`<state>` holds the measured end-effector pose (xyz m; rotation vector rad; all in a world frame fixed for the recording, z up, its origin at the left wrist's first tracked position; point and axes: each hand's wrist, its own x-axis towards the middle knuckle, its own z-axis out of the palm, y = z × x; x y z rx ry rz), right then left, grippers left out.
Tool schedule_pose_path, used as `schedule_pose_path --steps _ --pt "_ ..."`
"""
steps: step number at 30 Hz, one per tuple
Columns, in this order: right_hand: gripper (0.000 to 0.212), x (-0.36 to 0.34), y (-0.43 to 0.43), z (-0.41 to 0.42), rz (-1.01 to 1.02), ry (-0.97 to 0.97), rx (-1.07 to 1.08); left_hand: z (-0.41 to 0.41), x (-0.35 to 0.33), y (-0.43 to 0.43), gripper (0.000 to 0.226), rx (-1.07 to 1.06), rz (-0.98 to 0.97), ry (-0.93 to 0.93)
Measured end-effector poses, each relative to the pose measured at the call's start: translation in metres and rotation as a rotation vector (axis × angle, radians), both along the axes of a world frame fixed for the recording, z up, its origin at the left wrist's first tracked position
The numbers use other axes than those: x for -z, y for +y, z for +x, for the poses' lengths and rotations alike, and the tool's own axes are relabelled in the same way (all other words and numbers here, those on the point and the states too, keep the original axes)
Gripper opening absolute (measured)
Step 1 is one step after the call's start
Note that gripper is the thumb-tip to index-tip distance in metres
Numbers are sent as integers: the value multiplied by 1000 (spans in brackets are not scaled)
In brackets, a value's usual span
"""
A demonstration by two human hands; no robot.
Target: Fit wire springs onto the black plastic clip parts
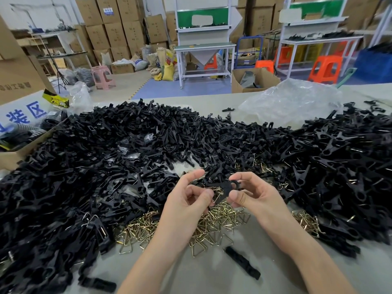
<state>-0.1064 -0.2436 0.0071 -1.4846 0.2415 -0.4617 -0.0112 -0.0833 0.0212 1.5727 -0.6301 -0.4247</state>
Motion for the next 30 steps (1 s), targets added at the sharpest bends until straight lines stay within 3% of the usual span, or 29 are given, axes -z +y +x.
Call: schedule_pose_path --steps 13,19,24,30 --pt "25 0 2 1 -18 28 -17 5 5 2 38 -19 39 -46" --pt "32 1 2 1 -26 50 -13 2 4 1 37 -30 68 -78" --pt "35 -2 1 -1 2 21 16 -7 -4 -6 45 28 -237 383" --pt "36 -5 12 -1 103 -32 -77 -26 -3 -21 18 94 -361 532"
